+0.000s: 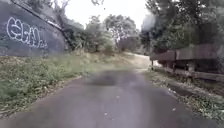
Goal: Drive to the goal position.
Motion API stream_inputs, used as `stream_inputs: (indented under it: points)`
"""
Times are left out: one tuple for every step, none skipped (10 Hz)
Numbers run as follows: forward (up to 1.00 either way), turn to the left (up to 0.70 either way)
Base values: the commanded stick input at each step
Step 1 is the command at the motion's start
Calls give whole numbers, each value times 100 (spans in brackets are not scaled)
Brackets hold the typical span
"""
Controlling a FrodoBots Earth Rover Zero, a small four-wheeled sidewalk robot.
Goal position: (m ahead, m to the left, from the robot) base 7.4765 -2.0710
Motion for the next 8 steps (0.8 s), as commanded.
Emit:
stream_inputs:
  points:
    - [45,2]
    - [45,2]
    - [45,2]
    - [45,2]
    - [45,2]
    - [45,2]
    - [45,2]
    - [45,2]
